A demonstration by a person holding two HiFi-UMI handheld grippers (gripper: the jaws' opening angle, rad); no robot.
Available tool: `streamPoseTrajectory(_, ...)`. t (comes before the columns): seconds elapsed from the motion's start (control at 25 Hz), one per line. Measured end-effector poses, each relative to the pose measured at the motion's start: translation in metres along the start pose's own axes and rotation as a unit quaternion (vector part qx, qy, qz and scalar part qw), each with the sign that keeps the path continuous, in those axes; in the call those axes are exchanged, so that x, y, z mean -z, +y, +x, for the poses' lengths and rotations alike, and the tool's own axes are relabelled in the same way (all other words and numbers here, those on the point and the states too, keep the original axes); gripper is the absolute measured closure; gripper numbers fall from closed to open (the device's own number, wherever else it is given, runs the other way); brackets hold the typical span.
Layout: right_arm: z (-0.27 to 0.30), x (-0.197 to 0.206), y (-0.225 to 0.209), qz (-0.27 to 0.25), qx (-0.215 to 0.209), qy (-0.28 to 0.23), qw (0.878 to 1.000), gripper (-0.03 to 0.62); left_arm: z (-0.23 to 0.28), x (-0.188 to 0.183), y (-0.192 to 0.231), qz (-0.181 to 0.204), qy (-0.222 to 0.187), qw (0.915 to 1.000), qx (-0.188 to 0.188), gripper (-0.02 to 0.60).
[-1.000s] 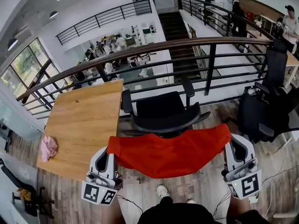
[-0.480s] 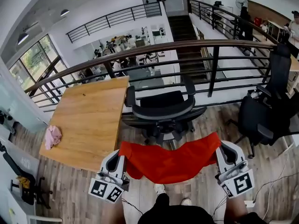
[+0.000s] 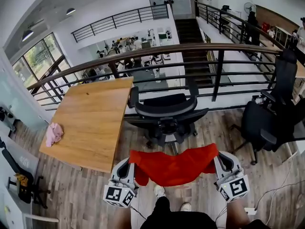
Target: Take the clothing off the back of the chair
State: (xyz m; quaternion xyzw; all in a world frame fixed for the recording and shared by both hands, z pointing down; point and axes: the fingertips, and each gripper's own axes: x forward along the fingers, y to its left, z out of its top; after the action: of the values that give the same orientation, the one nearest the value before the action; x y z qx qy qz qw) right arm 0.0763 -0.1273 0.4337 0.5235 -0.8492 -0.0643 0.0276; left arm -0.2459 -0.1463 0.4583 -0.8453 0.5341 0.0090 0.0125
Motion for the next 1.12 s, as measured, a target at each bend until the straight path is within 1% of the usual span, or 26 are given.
streamPoseTrajectory(0.08,0.000,0.009,0.002,0.006,0.001,0.005,1.000,0.571,-0.002,0.010,-0.001,-0.001,0.007,0.9999,-0.009,0.554)
streamPoseTrajectory(0.28,0.001,0.028,0.008,0.015,-0.003,0.015,1.000,0.571,-0.007,0.028,-0.003,-0.007,0.014,0.9997,-0.017,0.554)
streamPoseTrajectory(0.4,-0.001,0.029,0.014,0.006,-0.011,0.018,1.000,0.571,-0.012,0.035,-0.004,-0.013,0.021,0.9995,-0.020,0.555)
streamPoseTrajectory(0.64,-0.007,0.018,0.018,-0.004,-0.011,0.008,1.000,0.571,-0.019,0.031,-0.009,-0.012,0.018,0.9995,-0.023,0.554)
streamPoseTrajectory(0.96,-0.008,0.017,0.021,-0.010,-0.015,0.008,1.000,0.574,-0.024,0.027,-0.012,-0.011,0.014,0.9995,-0.026,0.554)
streamPoseTrajectory(1.12,-0.006,0.017,0.023,-0.013,-0.020,0.006,1.000,0.573,-0.025,0.025,-0.014,-0.013,0.012,0.9997,-0.019,0.554)
